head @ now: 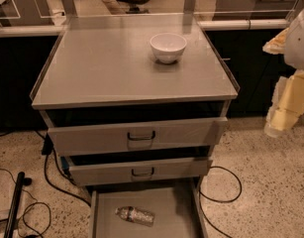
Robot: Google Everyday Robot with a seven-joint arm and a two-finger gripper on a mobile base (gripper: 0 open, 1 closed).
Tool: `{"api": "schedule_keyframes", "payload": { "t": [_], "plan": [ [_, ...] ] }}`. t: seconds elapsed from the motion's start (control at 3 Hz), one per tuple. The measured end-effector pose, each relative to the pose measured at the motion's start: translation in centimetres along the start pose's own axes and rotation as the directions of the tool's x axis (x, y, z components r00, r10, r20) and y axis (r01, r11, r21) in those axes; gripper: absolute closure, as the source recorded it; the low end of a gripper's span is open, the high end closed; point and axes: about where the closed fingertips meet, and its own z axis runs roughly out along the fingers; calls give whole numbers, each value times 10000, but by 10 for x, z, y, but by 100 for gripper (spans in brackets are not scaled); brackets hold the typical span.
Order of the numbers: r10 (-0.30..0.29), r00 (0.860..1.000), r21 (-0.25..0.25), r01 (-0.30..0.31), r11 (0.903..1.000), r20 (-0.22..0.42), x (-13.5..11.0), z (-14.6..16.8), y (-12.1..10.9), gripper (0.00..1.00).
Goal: Pick water bottle from bottom drawer and place on counter
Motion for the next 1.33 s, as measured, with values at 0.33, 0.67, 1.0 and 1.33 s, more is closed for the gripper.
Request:
{"api": "schedule_keyframes", "payload": {
  "t": [0.33,0.67,1.0,1.33],
  "plan": [
    [-9,10000,159,8,9999,53,-1,-1,2,0],
    [-149,9993,116,145,9998,350,-7,9,14,0],
    [-567,9938,-274,596,9978,960,-17,42,43,0],
    [-660,9847,-617,768,9951,1612,-23,78,69,0]
  ]
}}
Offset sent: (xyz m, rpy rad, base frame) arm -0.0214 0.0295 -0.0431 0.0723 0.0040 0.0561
